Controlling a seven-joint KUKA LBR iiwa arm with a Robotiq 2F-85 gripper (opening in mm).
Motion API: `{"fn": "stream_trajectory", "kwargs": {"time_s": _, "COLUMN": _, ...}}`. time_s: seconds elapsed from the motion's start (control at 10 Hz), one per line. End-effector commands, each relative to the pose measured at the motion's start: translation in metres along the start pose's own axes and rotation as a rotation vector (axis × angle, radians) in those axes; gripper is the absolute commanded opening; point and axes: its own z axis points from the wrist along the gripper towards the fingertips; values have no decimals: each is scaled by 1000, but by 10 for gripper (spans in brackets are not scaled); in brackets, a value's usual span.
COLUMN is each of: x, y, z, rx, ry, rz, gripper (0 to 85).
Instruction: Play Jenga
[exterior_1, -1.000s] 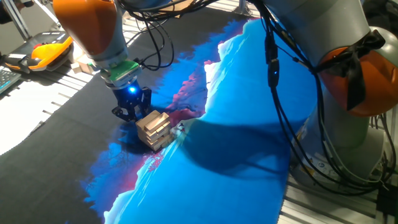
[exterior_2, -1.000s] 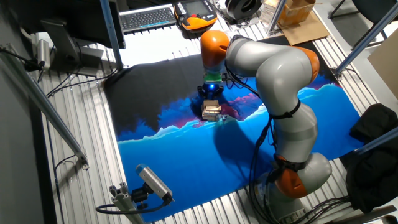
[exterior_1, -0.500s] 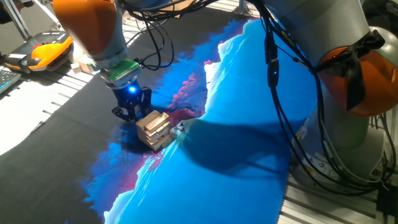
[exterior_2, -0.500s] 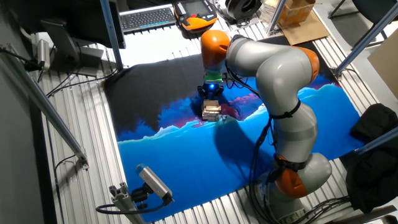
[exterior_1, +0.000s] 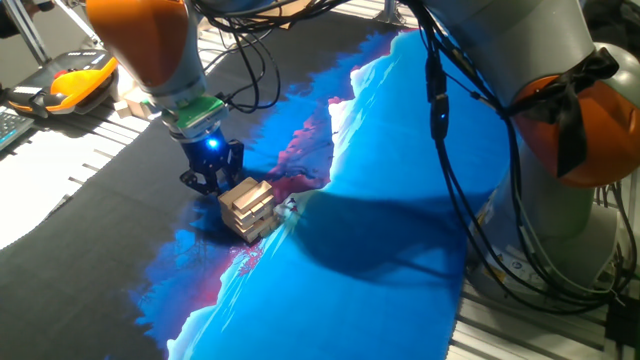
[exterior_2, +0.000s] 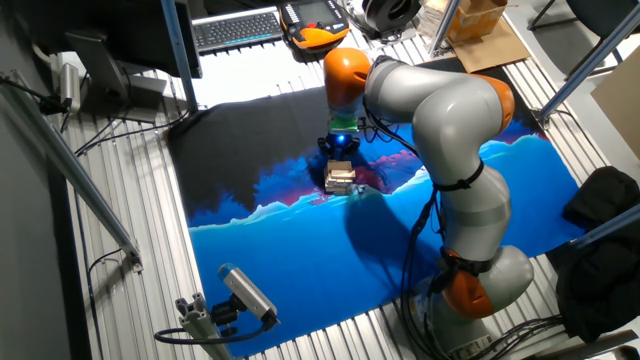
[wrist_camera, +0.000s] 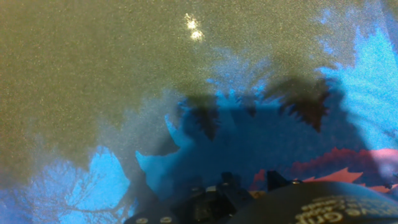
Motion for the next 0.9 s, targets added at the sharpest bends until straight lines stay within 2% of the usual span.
{"fn": "stream_trajectory", "kwargs": {"time_s": 0.0, "x": 0, "y": 0, "z": 0, "rx": -1, "ry": 1, "rz": 0, "gripper": 340}}
{"fn": "stream_trajectory", "kwargs": {"time_s": 0.1, "x": 0, "y": 0, "z": 0, "rx": -1, "ry": 1, "rz": 0, "gripper": 340}}
{"fn": "stream_trajectory", "kwargs": {"time_s": 0.2, "x": 0, "y": 0, "z": 0, "rx": 0, "ry": 2, "rz": -1, "gripper": 170}}
{"fn": "stream_trajectory", "kwargs": {"time_s": 0.8, "x": -1, "y": 0, "z": 0, "rx": 0, "ry": 1, "rz": -4, "gripper": 170}}
